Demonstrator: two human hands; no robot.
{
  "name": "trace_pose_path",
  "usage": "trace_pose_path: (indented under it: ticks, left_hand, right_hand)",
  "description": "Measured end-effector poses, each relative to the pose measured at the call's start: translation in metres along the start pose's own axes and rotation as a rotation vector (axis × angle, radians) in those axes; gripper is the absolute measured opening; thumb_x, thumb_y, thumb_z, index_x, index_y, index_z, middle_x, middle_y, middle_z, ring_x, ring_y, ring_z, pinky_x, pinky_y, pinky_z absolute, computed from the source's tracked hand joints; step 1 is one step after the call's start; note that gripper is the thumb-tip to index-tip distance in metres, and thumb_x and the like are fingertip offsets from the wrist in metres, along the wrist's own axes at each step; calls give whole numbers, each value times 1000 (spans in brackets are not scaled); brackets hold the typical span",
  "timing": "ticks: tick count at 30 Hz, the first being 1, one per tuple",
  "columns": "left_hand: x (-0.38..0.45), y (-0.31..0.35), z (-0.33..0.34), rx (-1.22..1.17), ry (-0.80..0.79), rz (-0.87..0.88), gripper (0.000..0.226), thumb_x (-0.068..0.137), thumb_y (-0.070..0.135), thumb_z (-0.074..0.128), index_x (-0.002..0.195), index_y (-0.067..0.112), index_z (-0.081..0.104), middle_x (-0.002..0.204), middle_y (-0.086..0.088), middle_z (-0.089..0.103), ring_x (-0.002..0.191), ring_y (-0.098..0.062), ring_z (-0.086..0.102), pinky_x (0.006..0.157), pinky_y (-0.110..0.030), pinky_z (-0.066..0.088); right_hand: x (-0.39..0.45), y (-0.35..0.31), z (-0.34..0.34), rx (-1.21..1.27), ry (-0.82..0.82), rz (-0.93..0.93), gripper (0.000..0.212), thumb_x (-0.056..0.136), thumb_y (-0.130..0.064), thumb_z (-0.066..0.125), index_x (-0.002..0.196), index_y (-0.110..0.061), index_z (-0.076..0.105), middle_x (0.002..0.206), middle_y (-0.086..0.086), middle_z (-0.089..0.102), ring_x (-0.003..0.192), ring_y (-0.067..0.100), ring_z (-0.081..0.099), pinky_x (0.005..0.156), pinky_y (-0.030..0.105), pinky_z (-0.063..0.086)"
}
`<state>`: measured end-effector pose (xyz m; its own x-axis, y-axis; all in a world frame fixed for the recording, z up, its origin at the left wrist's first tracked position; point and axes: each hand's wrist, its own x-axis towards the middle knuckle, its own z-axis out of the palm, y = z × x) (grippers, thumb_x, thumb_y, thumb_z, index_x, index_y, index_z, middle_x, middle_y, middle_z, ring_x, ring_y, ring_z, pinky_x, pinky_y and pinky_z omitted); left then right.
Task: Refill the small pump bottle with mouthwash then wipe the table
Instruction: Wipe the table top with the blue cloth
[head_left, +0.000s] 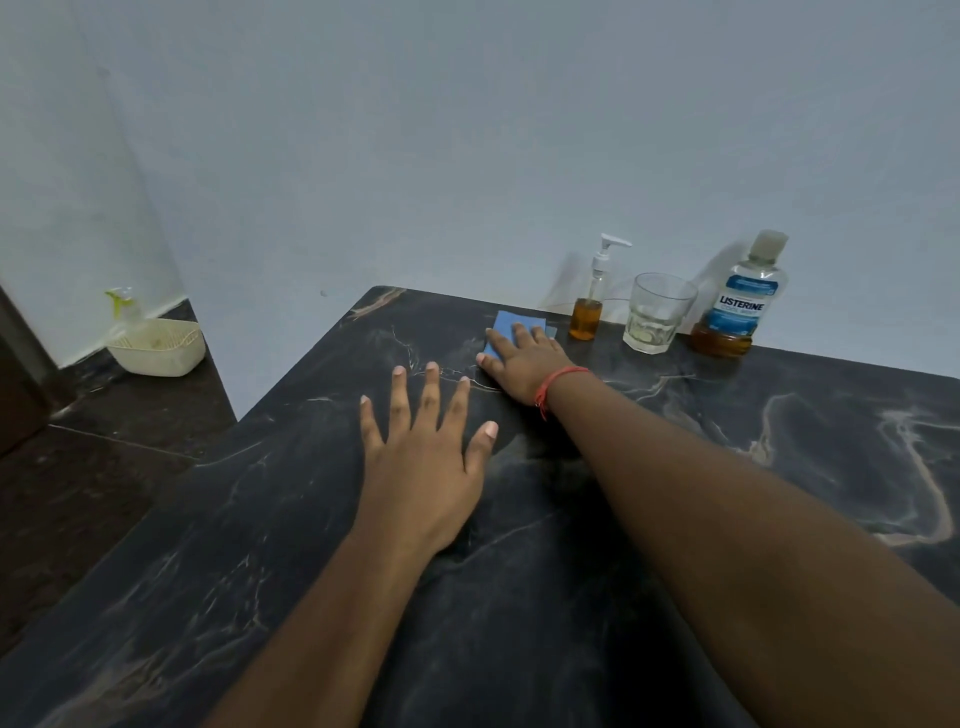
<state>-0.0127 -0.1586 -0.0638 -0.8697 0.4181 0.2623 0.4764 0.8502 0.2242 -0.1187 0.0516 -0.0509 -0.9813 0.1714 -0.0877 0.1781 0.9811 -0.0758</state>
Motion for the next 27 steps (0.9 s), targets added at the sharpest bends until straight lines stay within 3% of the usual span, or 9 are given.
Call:
trace_pose_path:
  ticks: [9, 27]
  left_hand:
    - [0, 3, -2, -66, -22, -23, 76, 90, 66, -15, 159, 37, -6, 168, 5, -16, 149, -22, -32, 120, -57, -14]
    - [0, 2, 0, -55, -32, -21, 78, 90, 69, -17, 160, 36, -4, 168, 3, -14, 150, -23, -29, 121, -58, -13]
  right_hand:
    - [39, 10, -10, -49, -1, -34, 74, 93, -69, 13, 156, -32, 3, 165, 11, -1, 151, 35, -1, 122, 49, 5]
    - [8, 4, -19, -69, -33, 37, 84, 91, -75, 17, 157, -25, 2, 165, 12, -1, 151, 32, 2, 121, 52, 6]
